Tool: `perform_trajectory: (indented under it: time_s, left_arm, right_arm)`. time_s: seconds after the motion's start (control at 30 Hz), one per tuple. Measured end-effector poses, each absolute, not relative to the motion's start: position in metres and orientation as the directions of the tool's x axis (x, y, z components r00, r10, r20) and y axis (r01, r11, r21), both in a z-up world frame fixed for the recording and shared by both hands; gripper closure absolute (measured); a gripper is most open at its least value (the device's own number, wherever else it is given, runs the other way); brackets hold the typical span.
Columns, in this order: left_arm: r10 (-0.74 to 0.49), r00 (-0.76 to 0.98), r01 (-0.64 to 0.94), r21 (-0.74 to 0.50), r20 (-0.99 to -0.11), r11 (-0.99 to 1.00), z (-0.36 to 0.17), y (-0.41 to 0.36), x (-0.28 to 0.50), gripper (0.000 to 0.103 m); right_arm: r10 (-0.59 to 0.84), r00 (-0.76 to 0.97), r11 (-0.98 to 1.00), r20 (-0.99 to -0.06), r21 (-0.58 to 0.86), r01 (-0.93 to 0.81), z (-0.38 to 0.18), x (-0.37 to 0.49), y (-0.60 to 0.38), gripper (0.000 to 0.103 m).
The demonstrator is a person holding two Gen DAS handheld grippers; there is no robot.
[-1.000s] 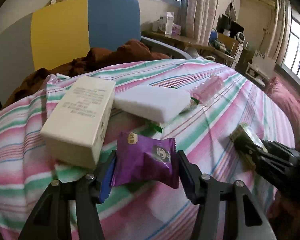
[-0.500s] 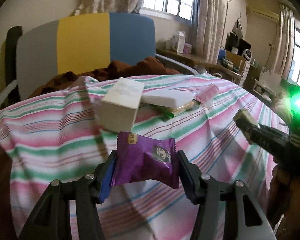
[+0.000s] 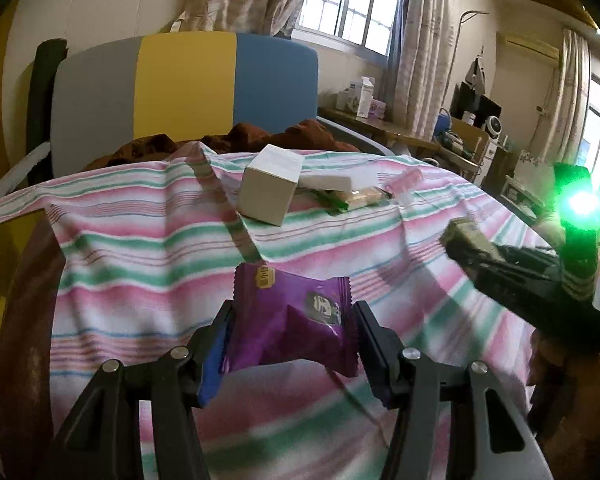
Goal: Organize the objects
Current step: 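Carry the box and purple packet to the gold tray and open both tools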
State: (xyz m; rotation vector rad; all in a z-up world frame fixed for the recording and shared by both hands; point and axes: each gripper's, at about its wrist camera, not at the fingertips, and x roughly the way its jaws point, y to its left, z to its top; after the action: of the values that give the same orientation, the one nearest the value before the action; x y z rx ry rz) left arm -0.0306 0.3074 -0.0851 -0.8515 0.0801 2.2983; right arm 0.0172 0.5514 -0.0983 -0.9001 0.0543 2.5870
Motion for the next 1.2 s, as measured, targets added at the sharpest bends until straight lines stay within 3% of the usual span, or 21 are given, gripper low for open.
perform_trajectory:
  time_s: [0.37,0.6,0.97,1.2]
  left_arm:
    - [0.652,-0.55,-0.603,-0.291,-0.523,-0.742,-0.049,0.239,-0.003,0.045]
    - [0.628,-0.604,-0.515,-0.361,-0.491,-0.778,-0.031,0.17,0.002,0.045]
    - [0.486,-0.745,-0.325,-0.387,-0.457,-0.863,-0.014,0.039,0.005,0.045]
    - [0.353,-0.782,-0.155,-0.389,-0.514,-0.908,-0.025,-0.037,-0.01,0.045]
  right_arm:
    - [0.159,-0.731,-0.952,-0.663,0.095,-0.292,-0.098,0.032,0.487,0.072]
    - [0.005,-0.768,-0.978,-0.641,0.158,-0.138,-0.076,0.015,0.415,0.072]
    - [-0.248,-0.754,-0.955,-0.608,0.284,0.085,-0.049,-0.026,0.3,0.072]
    - [-0.324,-0.706,-0.942,-0.629,0.283,0.181,-0.044,-0.052,0.24,0.072]
